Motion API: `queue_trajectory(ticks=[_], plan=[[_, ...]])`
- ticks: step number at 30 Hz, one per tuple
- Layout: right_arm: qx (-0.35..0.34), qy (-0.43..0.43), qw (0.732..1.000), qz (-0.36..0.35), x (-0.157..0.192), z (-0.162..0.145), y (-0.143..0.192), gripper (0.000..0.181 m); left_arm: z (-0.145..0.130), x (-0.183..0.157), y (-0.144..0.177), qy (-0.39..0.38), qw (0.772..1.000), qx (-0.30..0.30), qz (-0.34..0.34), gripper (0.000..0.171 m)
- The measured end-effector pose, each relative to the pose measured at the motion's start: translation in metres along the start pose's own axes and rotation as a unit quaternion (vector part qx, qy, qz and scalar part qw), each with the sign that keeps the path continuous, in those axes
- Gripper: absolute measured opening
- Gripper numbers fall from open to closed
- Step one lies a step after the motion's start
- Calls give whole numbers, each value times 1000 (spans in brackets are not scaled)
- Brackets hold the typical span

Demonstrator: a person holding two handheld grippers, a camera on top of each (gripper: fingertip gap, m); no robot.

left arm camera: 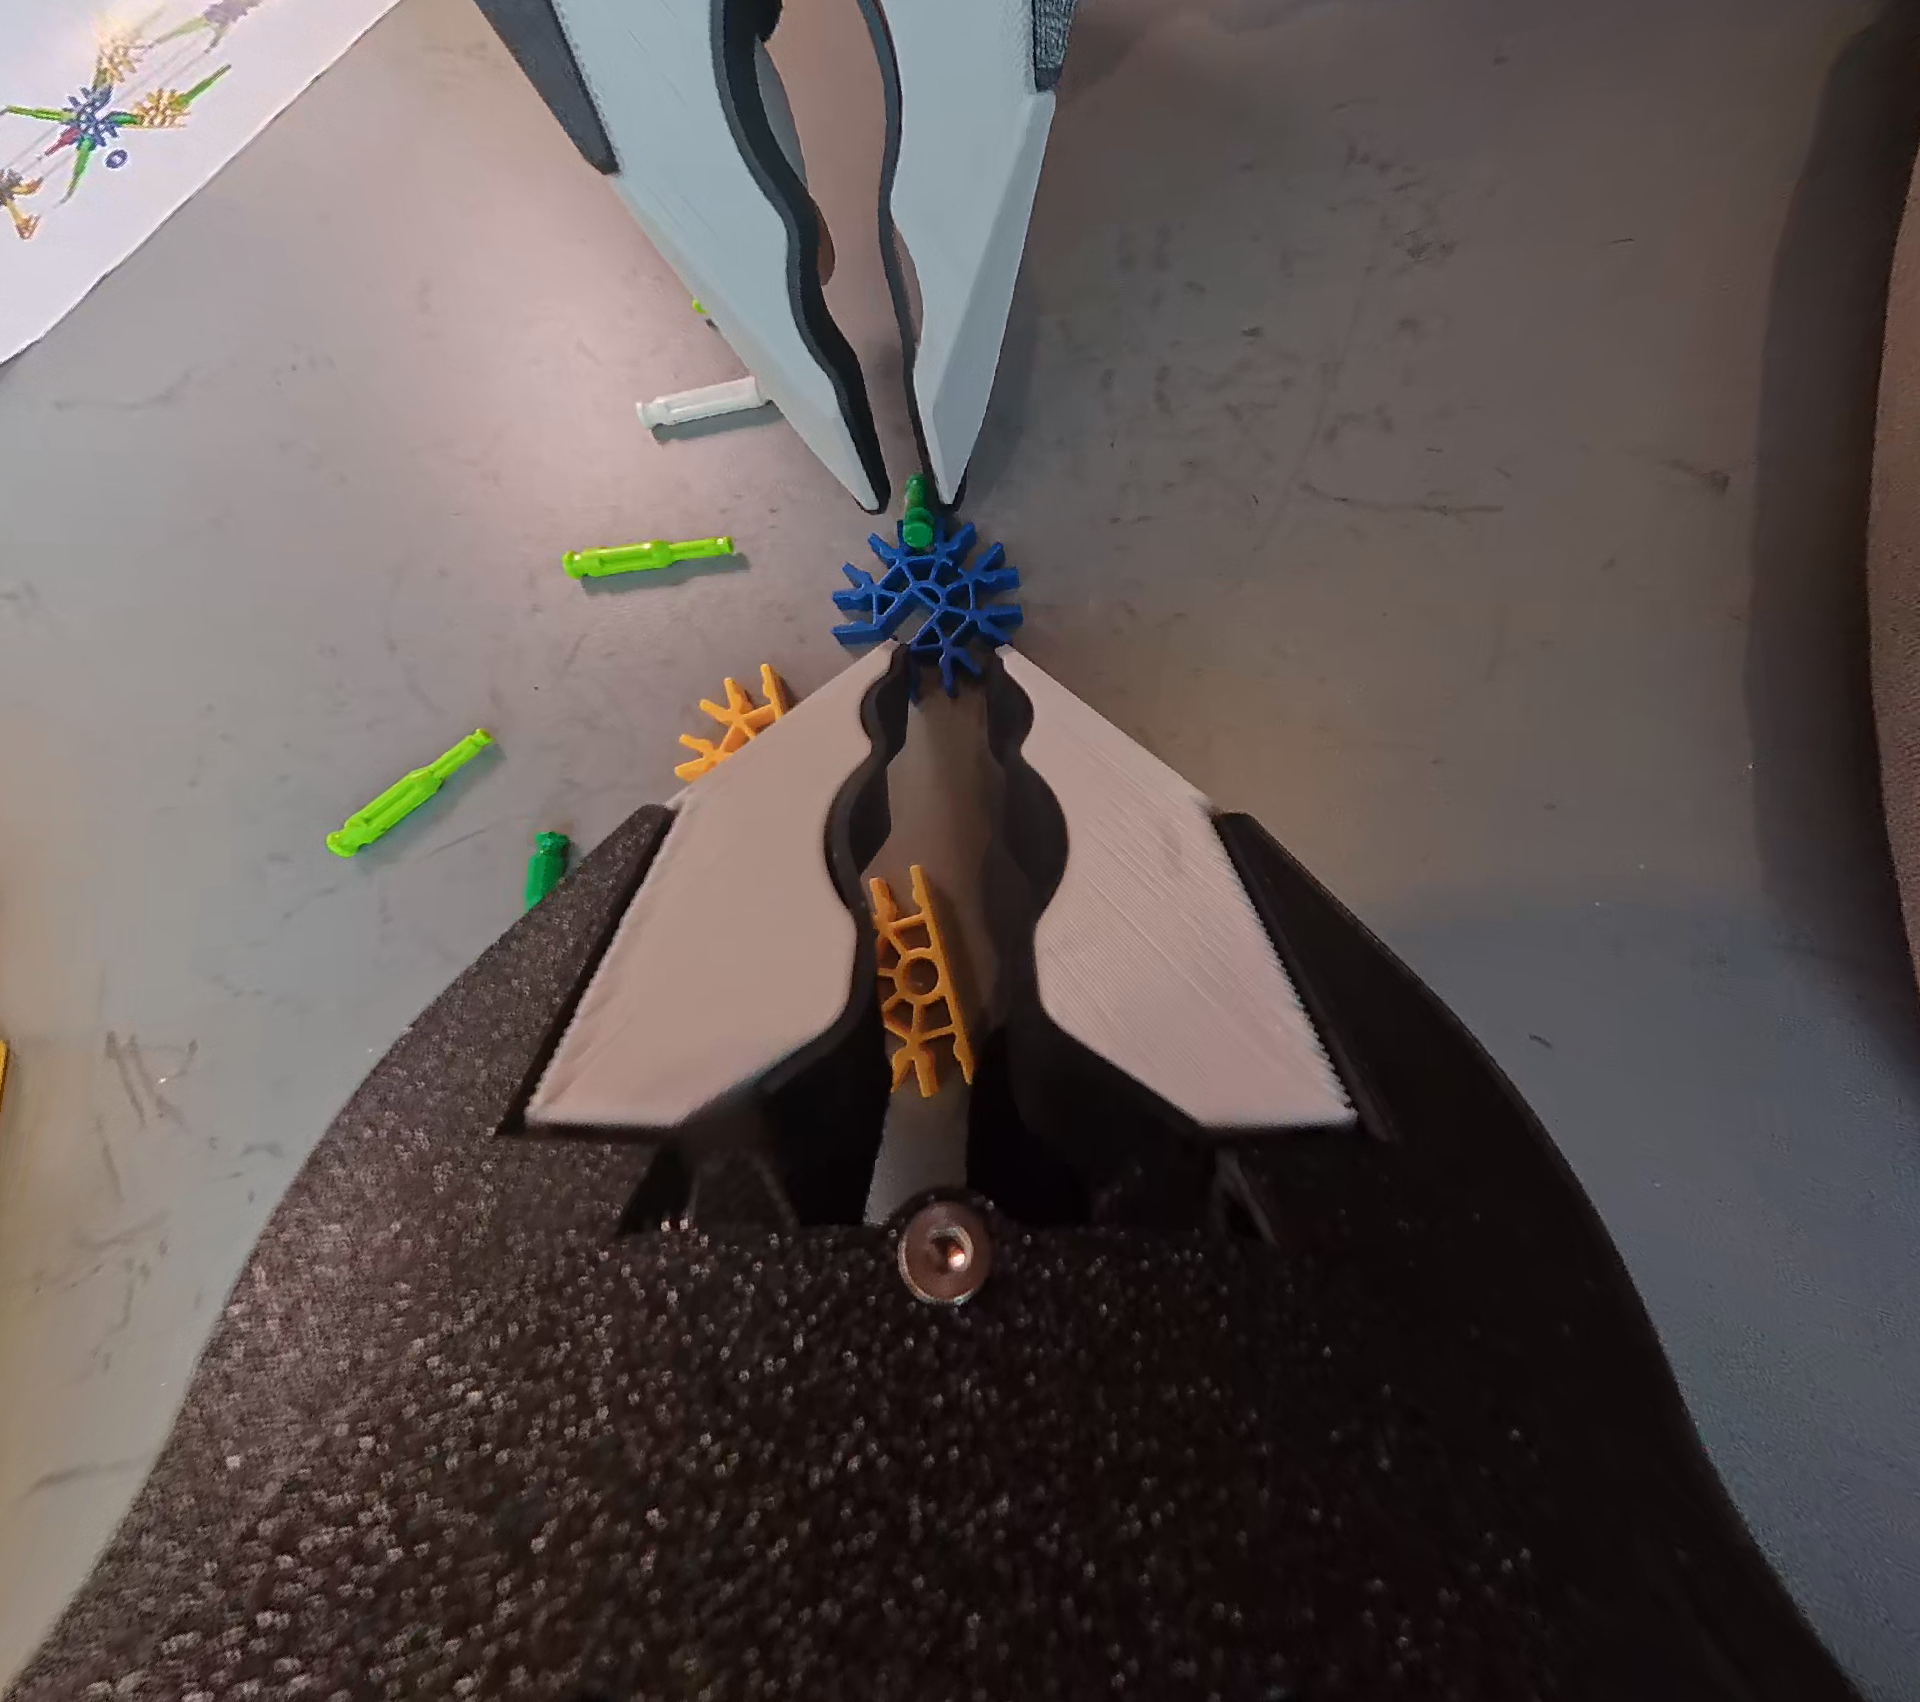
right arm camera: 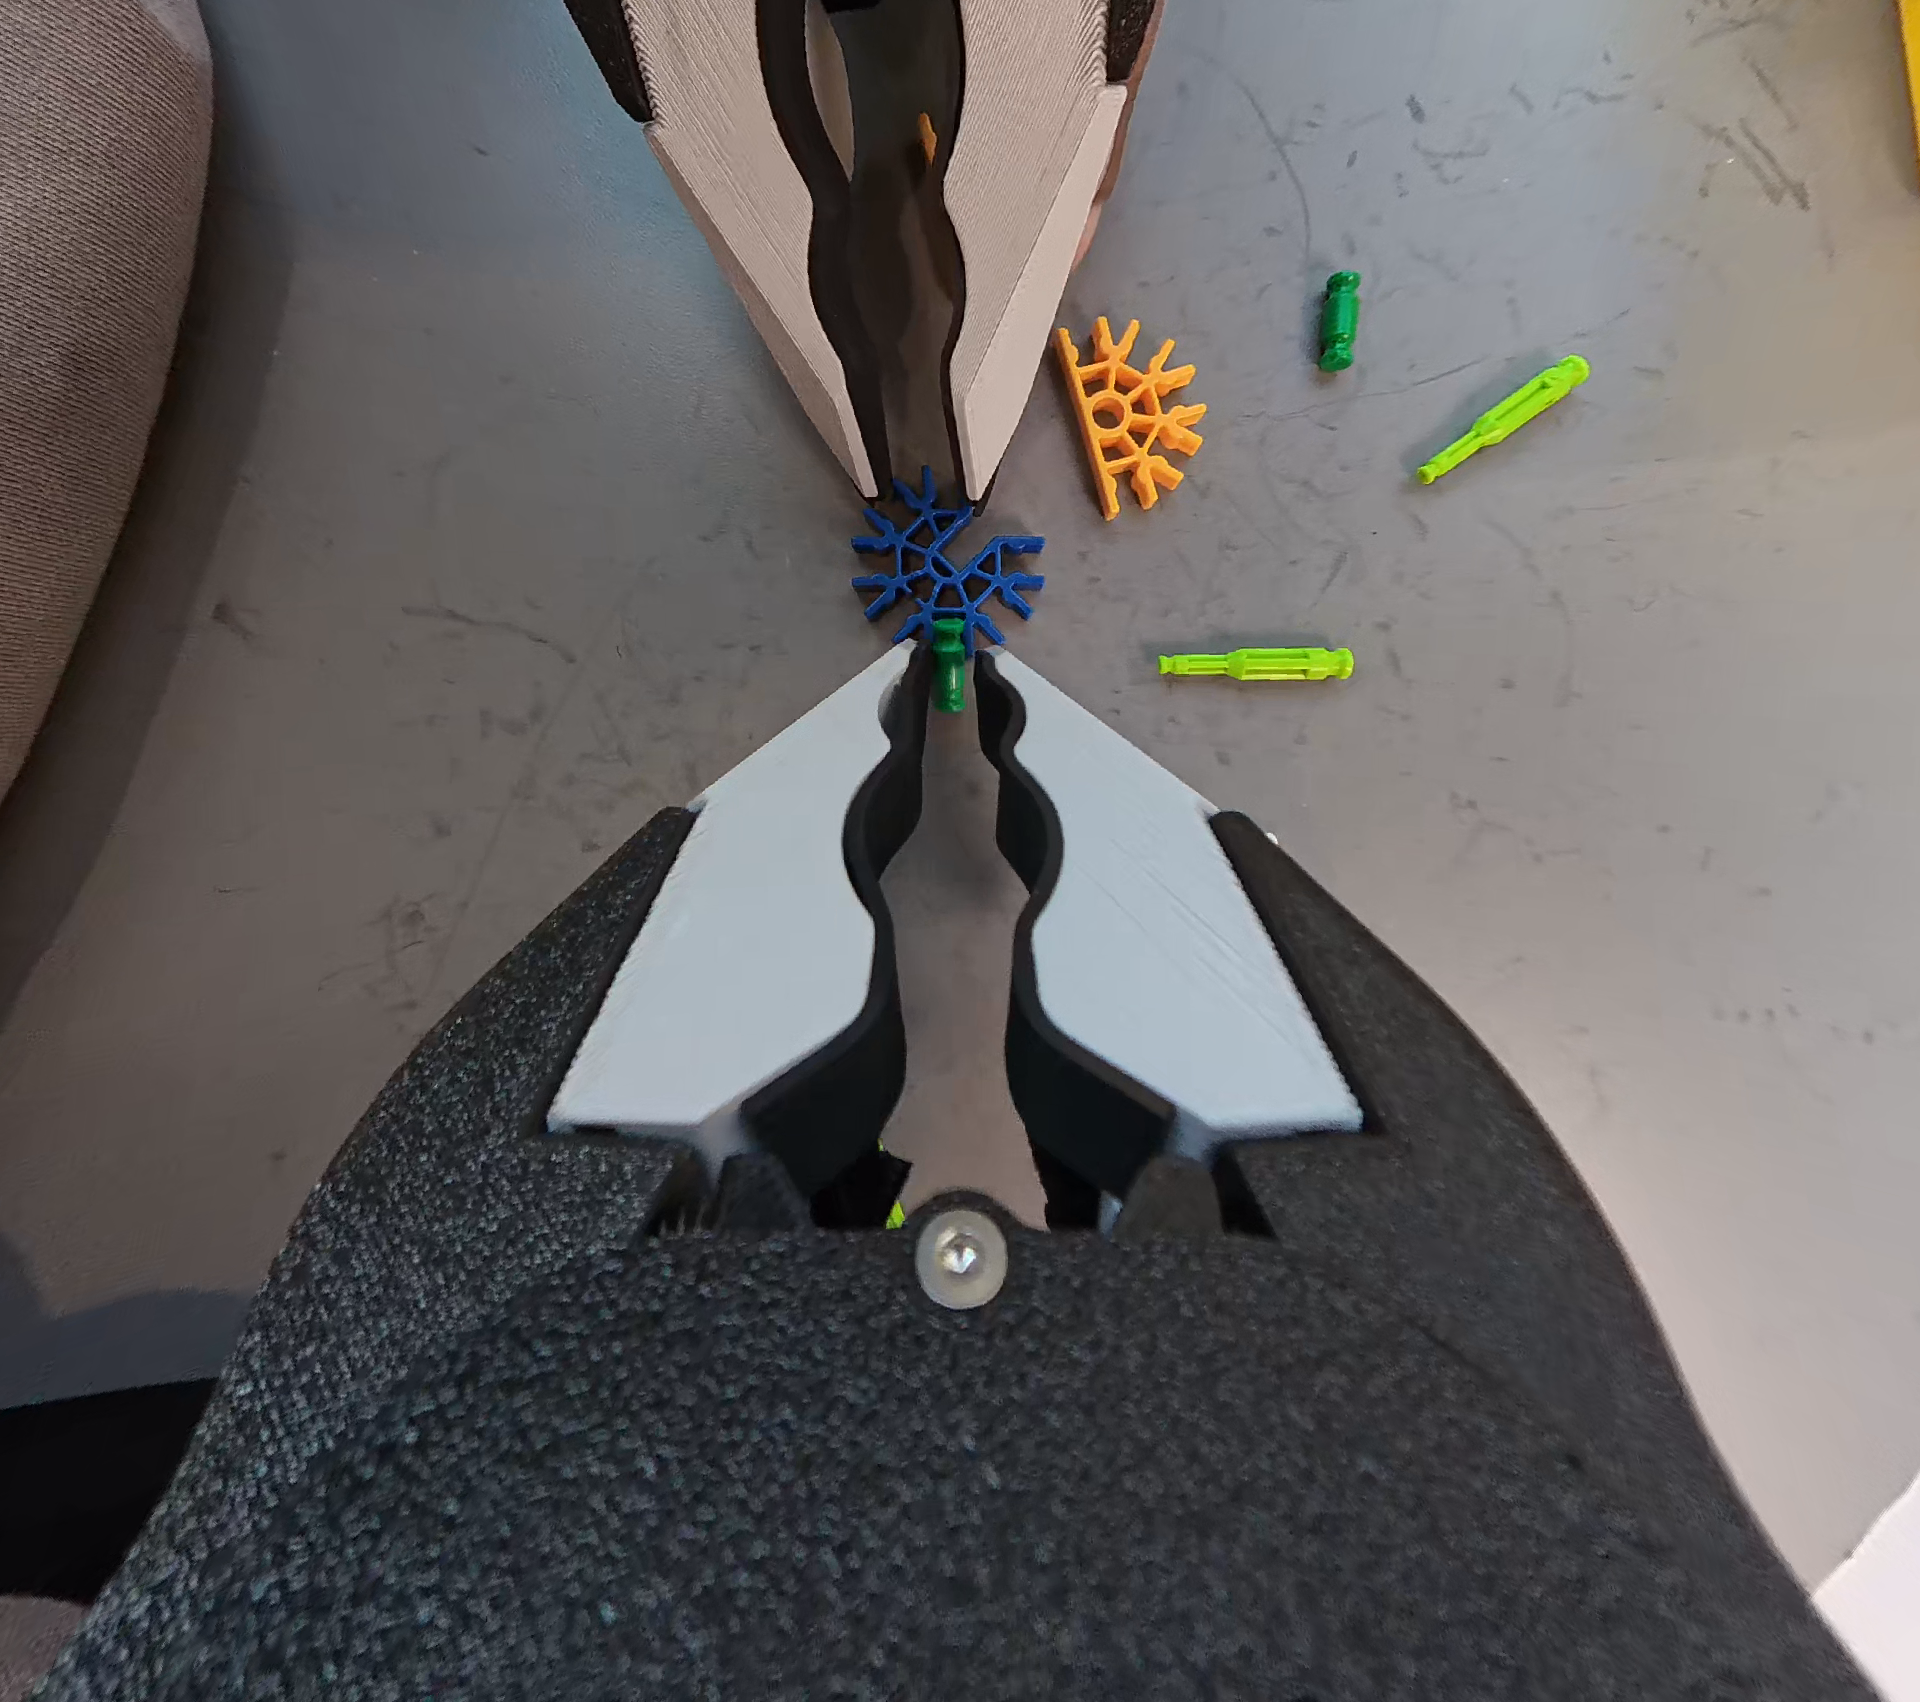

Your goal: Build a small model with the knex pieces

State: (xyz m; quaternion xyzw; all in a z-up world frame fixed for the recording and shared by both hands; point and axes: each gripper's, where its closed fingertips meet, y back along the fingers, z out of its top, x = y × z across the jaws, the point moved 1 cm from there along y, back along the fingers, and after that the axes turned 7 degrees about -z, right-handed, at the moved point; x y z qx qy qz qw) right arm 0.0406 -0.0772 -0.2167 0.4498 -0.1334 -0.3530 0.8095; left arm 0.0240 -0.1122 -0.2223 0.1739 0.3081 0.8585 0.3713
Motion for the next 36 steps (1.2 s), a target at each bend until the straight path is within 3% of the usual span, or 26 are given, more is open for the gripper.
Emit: queue_trajectory(ticks=[13,36], plan=[[2,-7,1000,3,0,3,-1,0,1,0,-1,-1,1000,-2,1,14],[162,65,984,44,1,7,-5,0,3,-5,-4,-22,1000,-2,-6,10]])
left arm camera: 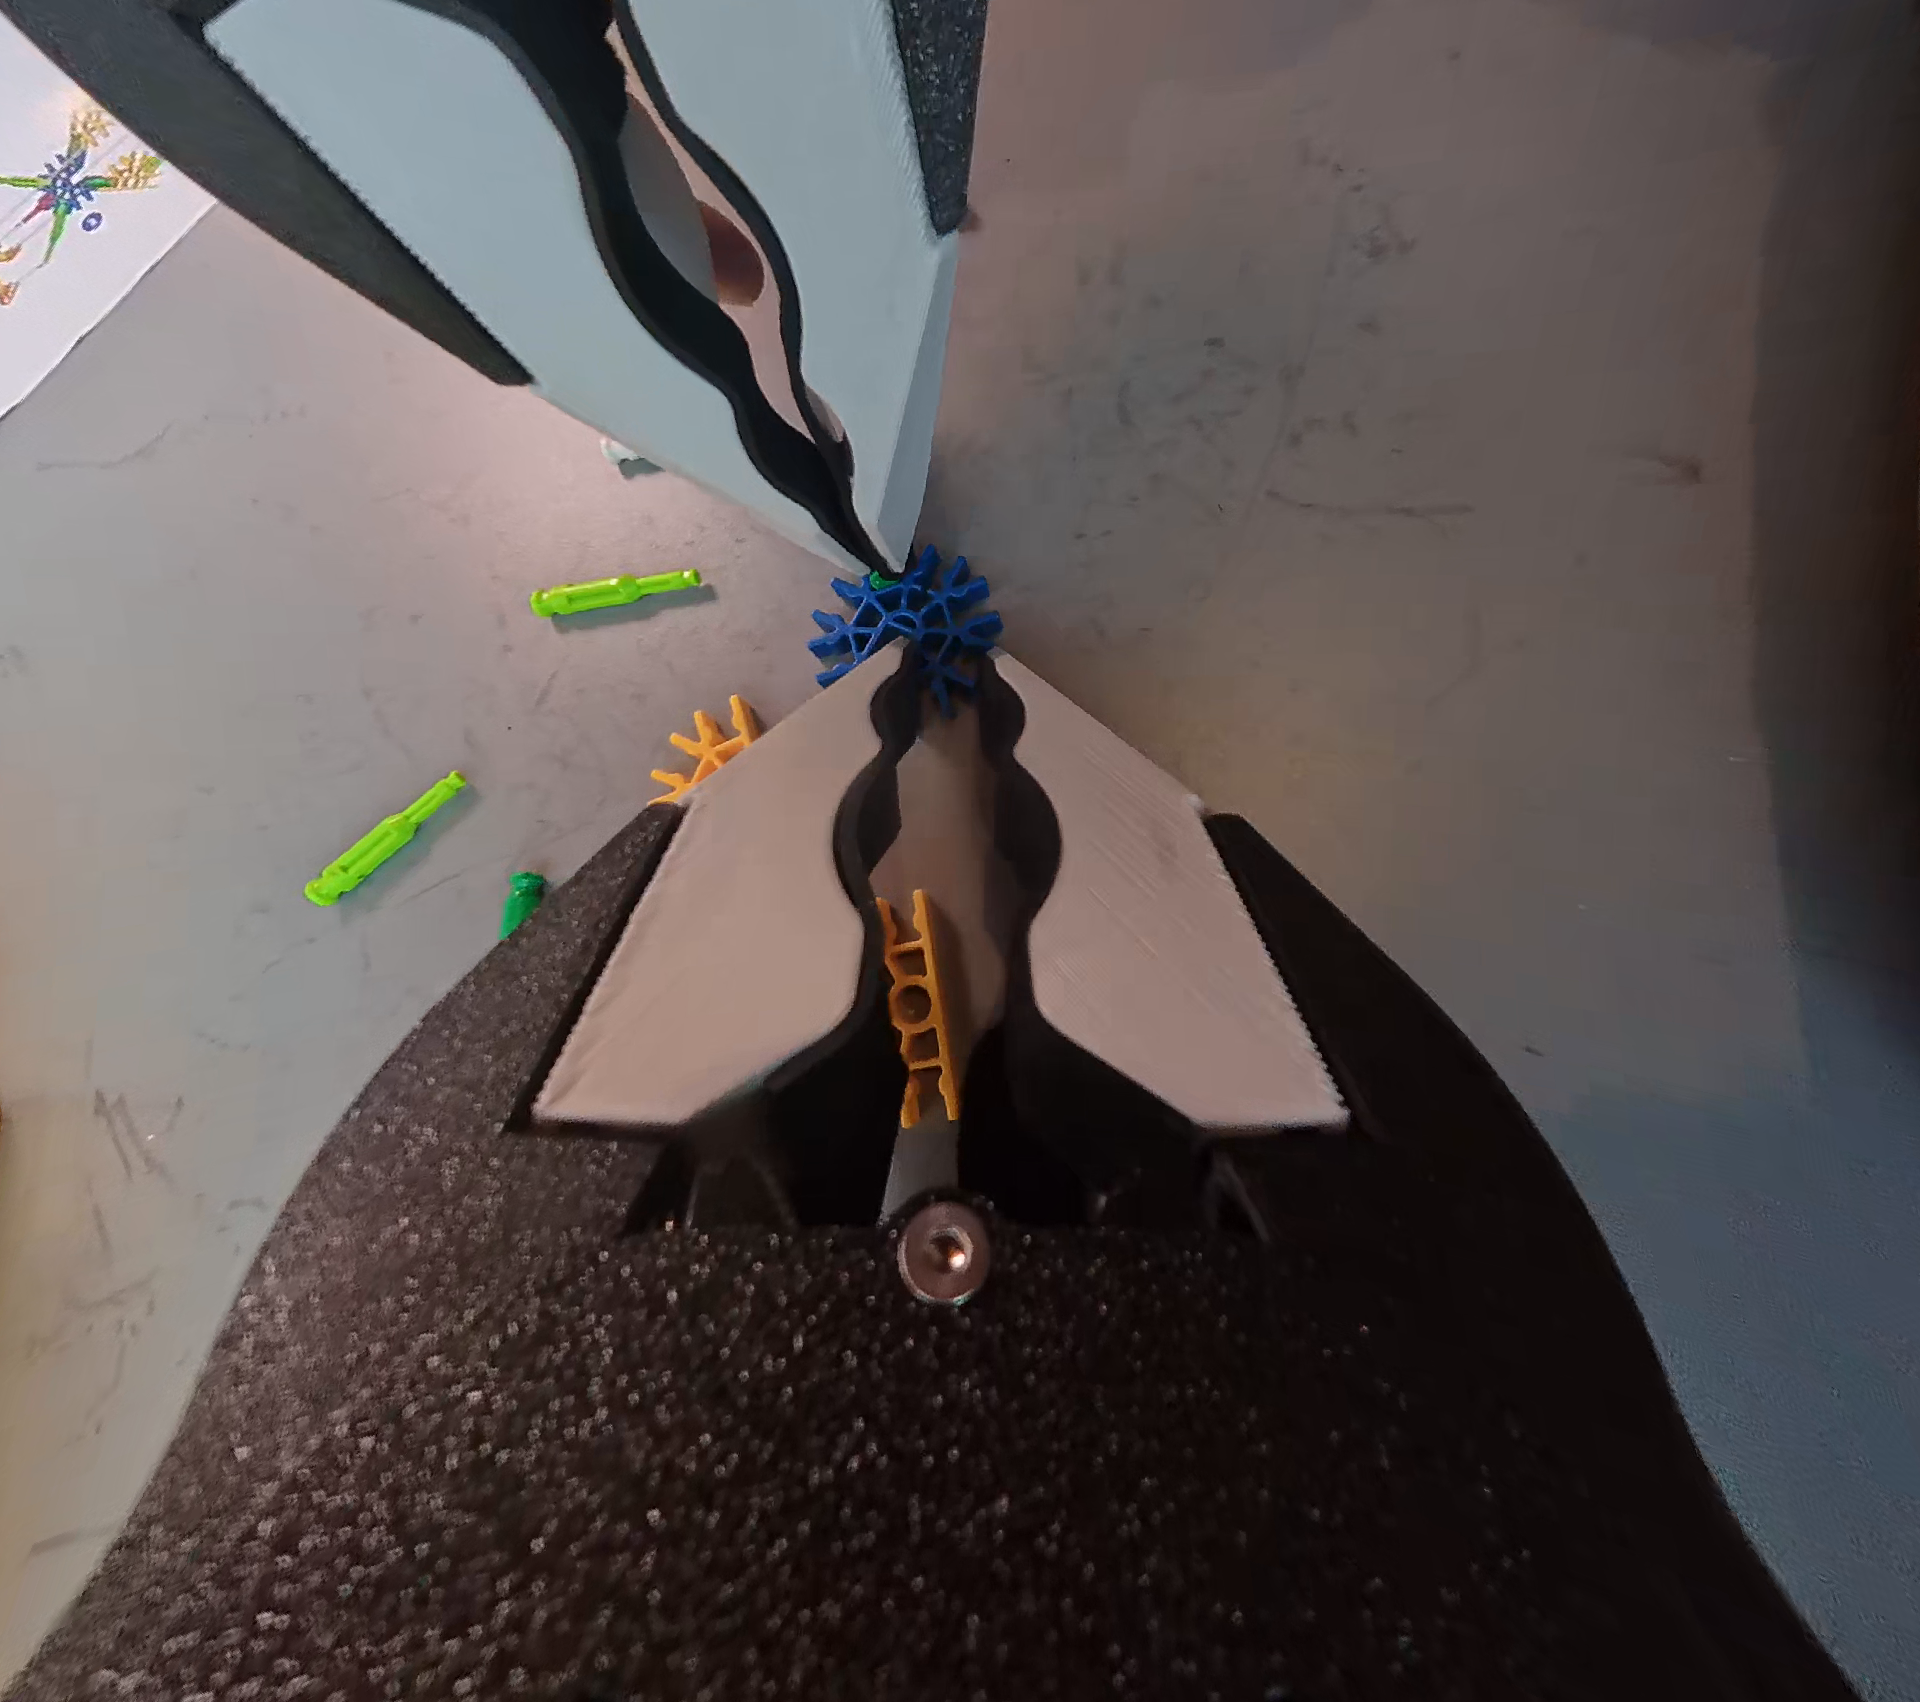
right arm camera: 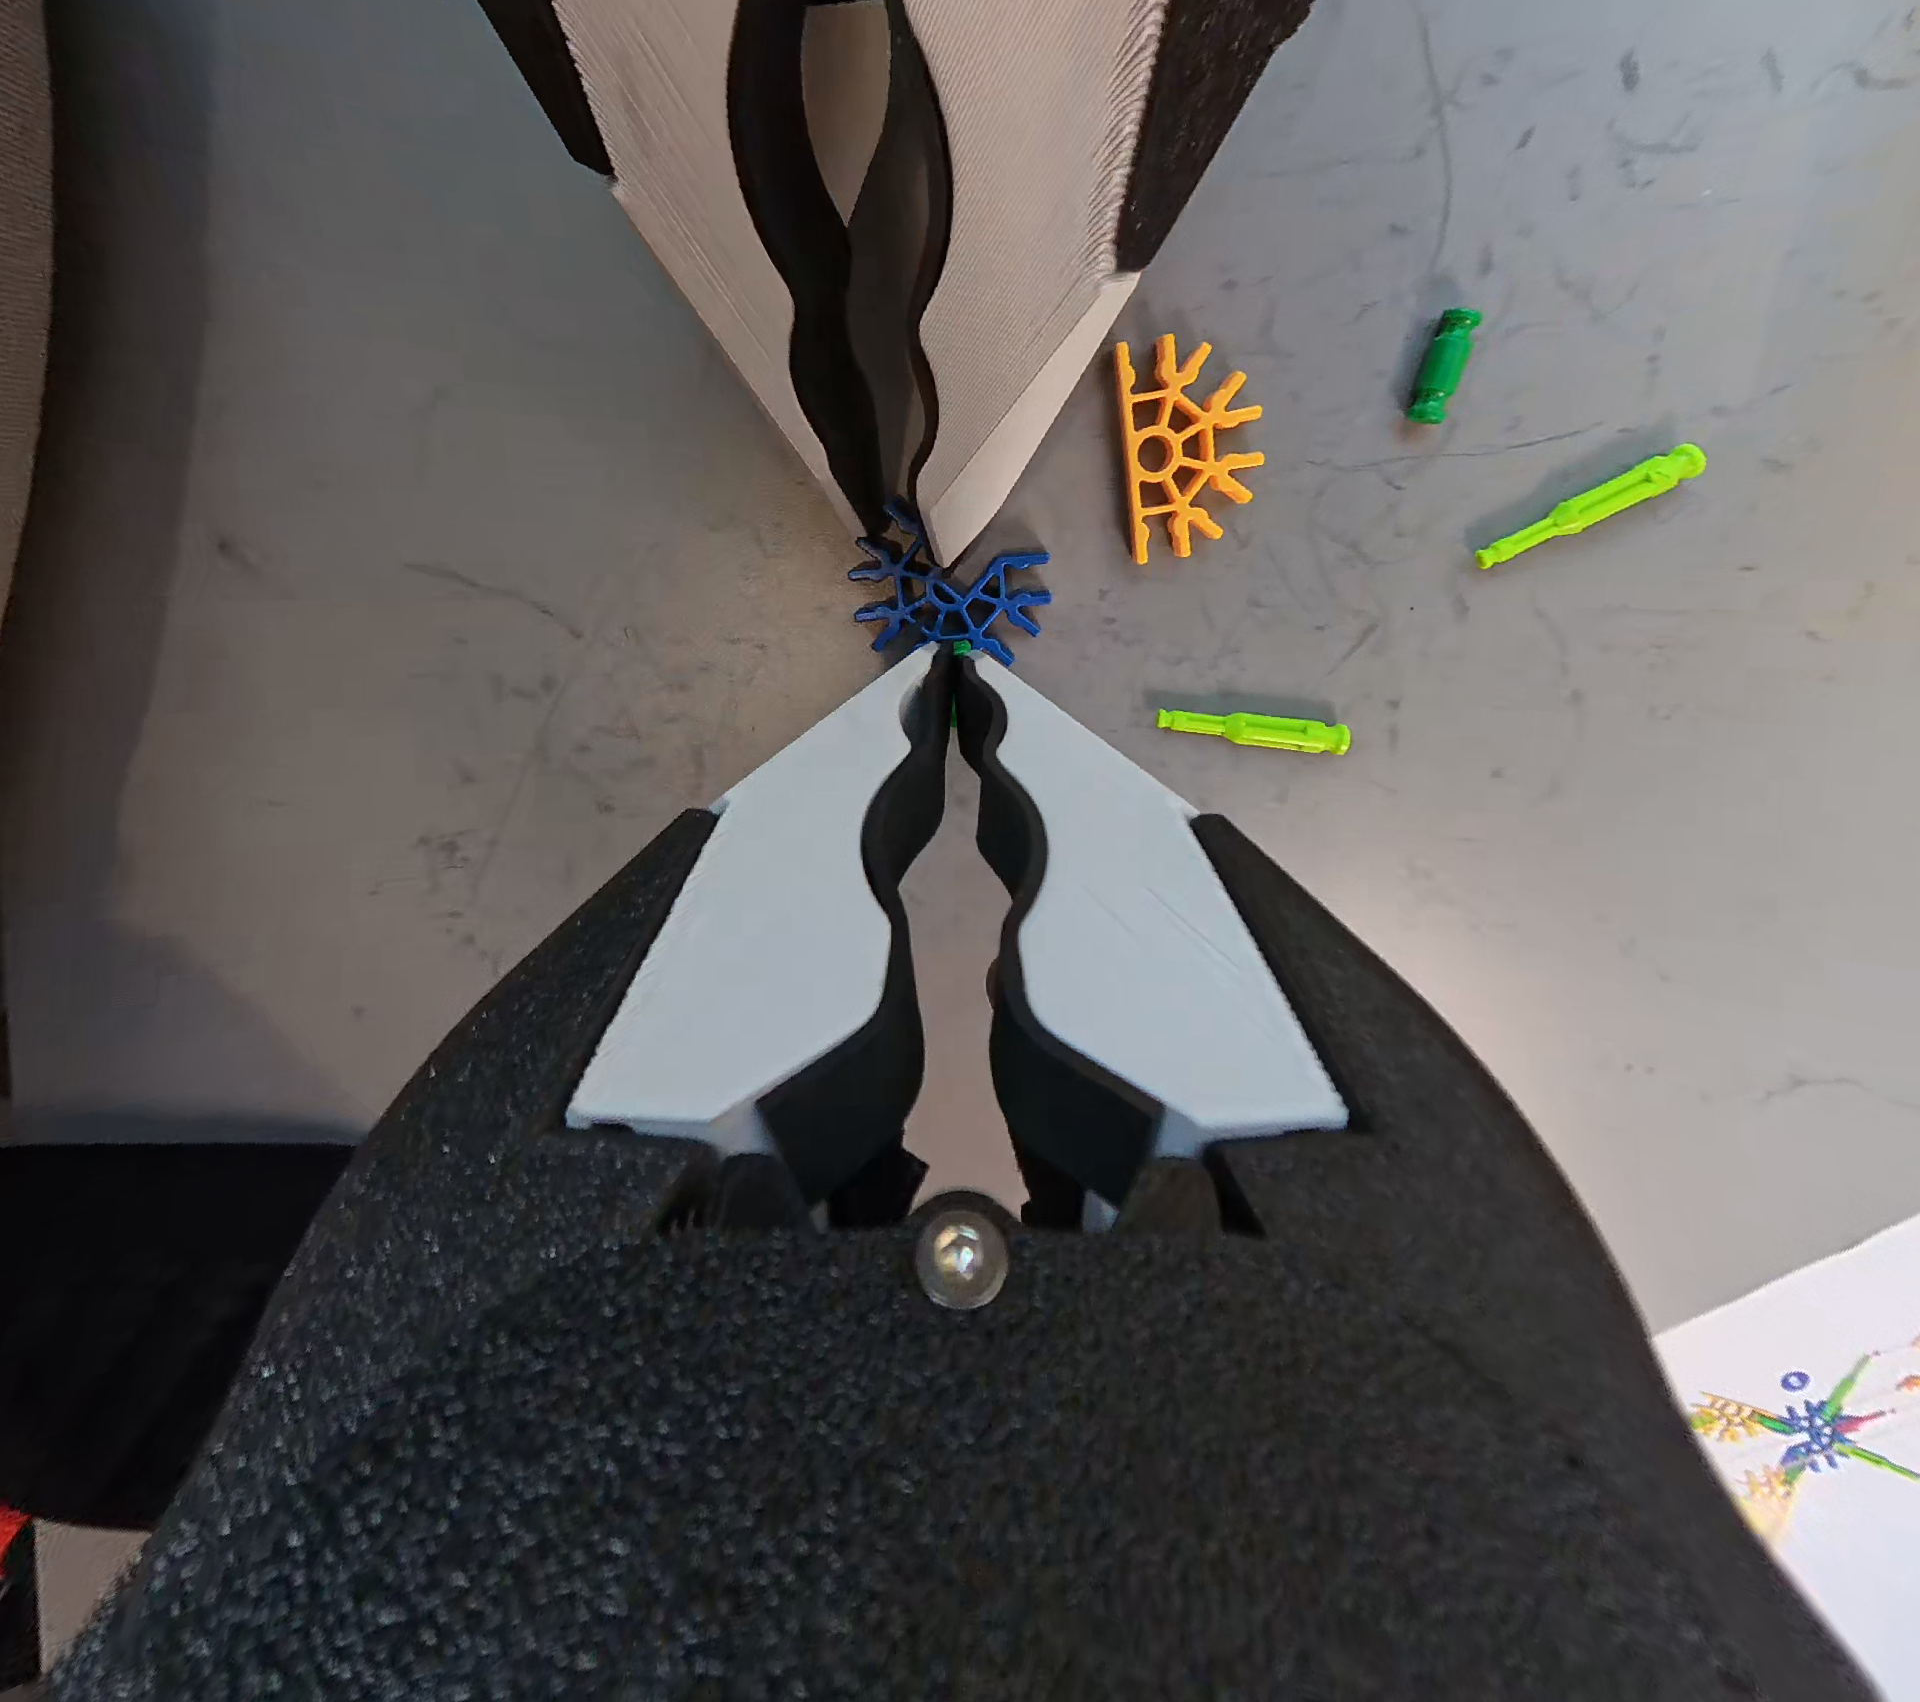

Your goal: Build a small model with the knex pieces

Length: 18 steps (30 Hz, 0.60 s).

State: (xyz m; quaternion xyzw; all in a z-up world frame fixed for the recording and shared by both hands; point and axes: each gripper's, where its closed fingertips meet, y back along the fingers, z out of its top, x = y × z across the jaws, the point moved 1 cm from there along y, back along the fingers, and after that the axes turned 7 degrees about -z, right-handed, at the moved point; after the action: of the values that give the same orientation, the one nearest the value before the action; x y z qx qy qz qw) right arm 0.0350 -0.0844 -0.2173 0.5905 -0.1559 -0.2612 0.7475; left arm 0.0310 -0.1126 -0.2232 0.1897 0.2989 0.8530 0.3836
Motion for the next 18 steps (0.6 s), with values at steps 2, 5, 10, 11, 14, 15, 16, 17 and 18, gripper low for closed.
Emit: queue_trajectory(ticks=[2,5,10,11,14,15,16,17,18], plan=[[6,6,1000,-1,0,1,0,0,0,-1,0,-3,1000,1,-1,10],[10,10,1000,0,1,1,-1,0,0,-1,1,-6,1000,0,-3,10],[19,15,1000,6,1,2,-2,0,-1,-1,1,-9,1000,-3,-7,9],[18,12,1000,8,1,3,-2,0,-1,-2,2,-11,1000,-3,-8,9],[22,-2,1000,17,2,3,-3,0,-2,-2,2,-15,1000,-3,-8,9],[22,-8,999,22,3,5,-5,0,-2,-3,2,-17,1000,-4,-11,9],[27,-11,999,25,4,5,-5,0,-2,-3,2,-20,1000,-4,-10,9],[25,-11,999,26,4,5,-5,0,-2,-4,3,-21,1000,-5,-10,9],[20,-18,999,30,4,6,-5,0,-3,-4,3,-22,1000,-4,-11,9]])
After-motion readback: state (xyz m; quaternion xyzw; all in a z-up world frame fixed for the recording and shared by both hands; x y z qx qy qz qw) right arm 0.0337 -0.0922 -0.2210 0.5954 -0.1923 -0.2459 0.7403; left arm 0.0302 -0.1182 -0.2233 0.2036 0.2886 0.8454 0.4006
